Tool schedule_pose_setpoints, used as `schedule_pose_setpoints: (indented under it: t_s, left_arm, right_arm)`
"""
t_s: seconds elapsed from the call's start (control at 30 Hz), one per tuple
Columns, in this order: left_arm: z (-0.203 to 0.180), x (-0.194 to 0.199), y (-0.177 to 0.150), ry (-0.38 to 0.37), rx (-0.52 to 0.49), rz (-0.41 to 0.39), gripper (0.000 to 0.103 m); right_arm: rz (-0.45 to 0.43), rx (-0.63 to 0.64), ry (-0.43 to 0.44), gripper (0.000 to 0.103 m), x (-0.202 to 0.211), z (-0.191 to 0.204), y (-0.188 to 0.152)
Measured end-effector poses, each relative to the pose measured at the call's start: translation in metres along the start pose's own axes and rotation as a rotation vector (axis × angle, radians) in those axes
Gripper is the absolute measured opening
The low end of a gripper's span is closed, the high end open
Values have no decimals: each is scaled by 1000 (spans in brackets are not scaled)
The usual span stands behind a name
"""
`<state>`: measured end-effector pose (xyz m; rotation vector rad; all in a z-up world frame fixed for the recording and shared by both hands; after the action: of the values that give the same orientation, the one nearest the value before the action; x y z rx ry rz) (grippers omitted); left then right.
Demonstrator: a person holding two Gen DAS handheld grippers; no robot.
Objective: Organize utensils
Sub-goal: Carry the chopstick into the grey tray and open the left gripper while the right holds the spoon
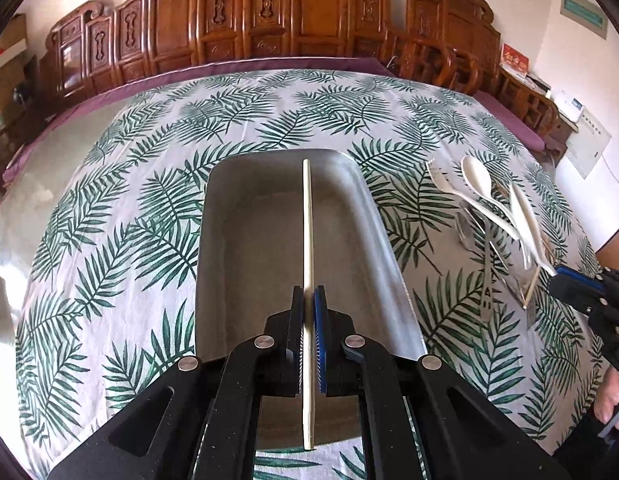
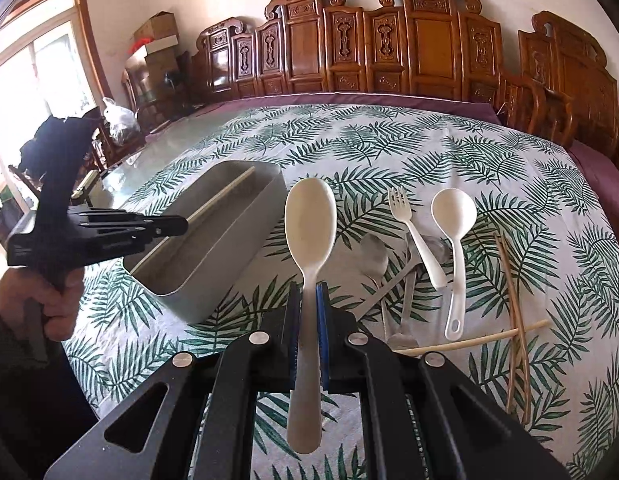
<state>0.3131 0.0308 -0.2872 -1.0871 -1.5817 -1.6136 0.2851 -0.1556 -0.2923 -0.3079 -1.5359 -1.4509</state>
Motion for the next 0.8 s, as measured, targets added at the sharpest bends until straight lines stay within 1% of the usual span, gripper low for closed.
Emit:
schedule_pose_setpoints:
  t_s: [0.17, 0.4, 0.5, 0.63, 0.7, 0.77, 0.8]
  left_arm:
    - [4, -5, 1, -7, 15, 7, 4]
    - [22, 7, 10, -18, 44, -30, 5]
    - [33, 18, 15, -15, 58, -60, 14]
    - [49, 28, 19, 6, 71, -87, 15]
    - [55, 31, 21, 13, 75, -95, 18]
    - [62, 36, 22, 22, 79, -110, 29]
    - [65, 37, 24, 22, 82, -115, 31]
  right_arm:
    - [6, -1, 10, 10, -3, 10, 7]
    - [0, 22, 25, 10, -9, 37, 28]
    - [-13, 22, 51, 10, -13, 53, 45]
    - [-24, 28, 78, 10, -24, 74, 65]
    - [-23, 33, 83, 10, -31, 82, 73]
    - [-16, 35, 87, 10, -40, 89, 79]
    - [-11, 31, 89, 10, -46, 92, 81]
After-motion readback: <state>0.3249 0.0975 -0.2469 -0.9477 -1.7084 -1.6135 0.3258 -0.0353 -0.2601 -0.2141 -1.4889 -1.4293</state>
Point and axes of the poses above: each gripper's, at about its wrist camera, not at the fingertips, and x roughly against the way its jaws point, z to its left, y to its top, the point moved 10 cm from there along -x, roughly the way its jaws point, and after that the axes turned 7 degrees about z, right-handed, at the moved point
